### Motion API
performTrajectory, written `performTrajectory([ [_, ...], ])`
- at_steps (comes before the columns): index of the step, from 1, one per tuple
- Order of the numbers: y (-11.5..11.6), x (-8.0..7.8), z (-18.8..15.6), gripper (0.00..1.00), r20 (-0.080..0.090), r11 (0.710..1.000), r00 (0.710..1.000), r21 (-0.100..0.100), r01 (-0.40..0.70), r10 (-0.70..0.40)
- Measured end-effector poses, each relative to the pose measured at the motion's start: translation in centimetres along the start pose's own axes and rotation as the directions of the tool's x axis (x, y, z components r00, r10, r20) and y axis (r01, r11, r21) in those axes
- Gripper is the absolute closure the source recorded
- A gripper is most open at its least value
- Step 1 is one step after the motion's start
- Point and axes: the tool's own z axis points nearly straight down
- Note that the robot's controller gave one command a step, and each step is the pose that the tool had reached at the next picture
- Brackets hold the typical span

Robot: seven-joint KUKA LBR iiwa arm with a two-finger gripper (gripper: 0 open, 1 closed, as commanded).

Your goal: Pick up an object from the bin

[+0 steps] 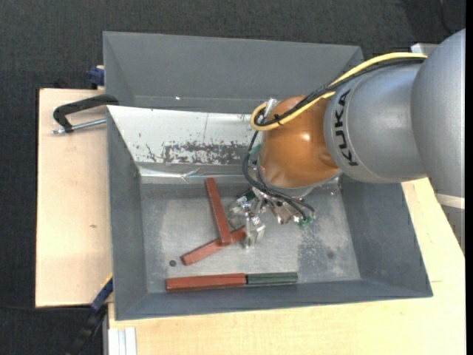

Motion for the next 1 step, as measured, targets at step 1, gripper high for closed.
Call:
performTrajectory([
  [1,0.47,0.03,-18.71,1.00,0.009,1.000,1.000,0.005,0.008,-0.008],
])
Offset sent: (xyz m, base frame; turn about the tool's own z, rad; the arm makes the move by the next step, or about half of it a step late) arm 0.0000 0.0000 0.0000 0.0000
